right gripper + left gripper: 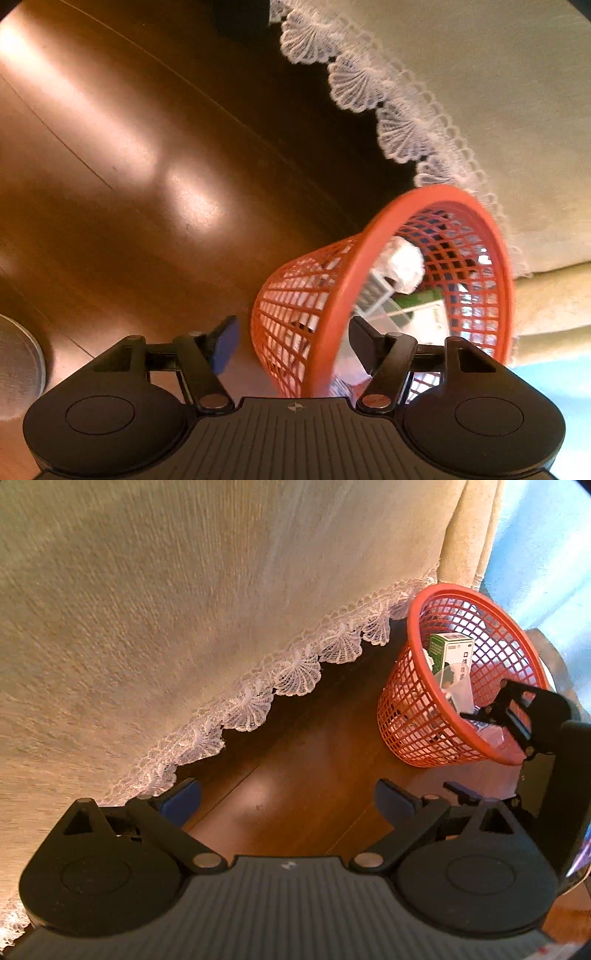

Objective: Organize objects
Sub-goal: 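Lower the red wastebasket from the sofa onto the floor with the right tool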

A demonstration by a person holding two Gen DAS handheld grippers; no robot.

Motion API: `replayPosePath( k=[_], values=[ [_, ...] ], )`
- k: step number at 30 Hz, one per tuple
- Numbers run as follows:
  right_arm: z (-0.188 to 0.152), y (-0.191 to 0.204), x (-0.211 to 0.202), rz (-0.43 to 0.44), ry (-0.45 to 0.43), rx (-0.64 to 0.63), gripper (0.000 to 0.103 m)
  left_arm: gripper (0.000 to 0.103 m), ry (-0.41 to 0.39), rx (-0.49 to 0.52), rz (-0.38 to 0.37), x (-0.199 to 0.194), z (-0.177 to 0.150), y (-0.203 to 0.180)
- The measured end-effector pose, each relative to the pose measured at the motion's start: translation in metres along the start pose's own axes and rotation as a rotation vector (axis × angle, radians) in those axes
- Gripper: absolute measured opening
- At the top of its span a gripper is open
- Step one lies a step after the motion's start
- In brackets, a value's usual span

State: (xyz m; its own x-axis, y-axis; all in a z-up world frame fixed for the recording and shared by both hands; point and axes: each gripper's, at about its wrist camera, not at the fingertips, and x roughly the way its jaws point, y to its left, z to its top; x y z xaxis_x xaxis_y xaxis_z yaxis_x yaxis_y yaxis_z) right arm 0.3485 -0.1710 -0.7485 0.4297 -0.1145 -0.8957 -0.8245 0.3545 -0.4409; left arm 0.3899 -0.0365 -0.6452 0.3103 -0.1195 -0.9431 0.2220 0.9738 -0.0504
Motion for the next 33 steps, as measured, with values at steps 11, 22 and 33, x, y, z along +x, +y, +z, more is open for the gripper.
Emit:
replayPosePath(
  k=[11, 22, 33],
  values=[
    [0.008, -0.02, -0.137, 0.051, 0.014, 0.26, 0.064, 0.098, 0.031, 0.003, -0.003, -0.098, 0.001, -0.002],
    [0.011, -0.121, -0.367, 0.148, 0.053, 1.005, 0.064, 0.1, -0.022, -0.02, -0.013, -0.307, 0.051, -0.016],
    [0.007, -0.179, -0.517, 0.119, -0.028, 1.235, 0.064, 0.102, -0.153, -0.023, 0.03, -0.482, 0.079, -0.036]
  ],
)
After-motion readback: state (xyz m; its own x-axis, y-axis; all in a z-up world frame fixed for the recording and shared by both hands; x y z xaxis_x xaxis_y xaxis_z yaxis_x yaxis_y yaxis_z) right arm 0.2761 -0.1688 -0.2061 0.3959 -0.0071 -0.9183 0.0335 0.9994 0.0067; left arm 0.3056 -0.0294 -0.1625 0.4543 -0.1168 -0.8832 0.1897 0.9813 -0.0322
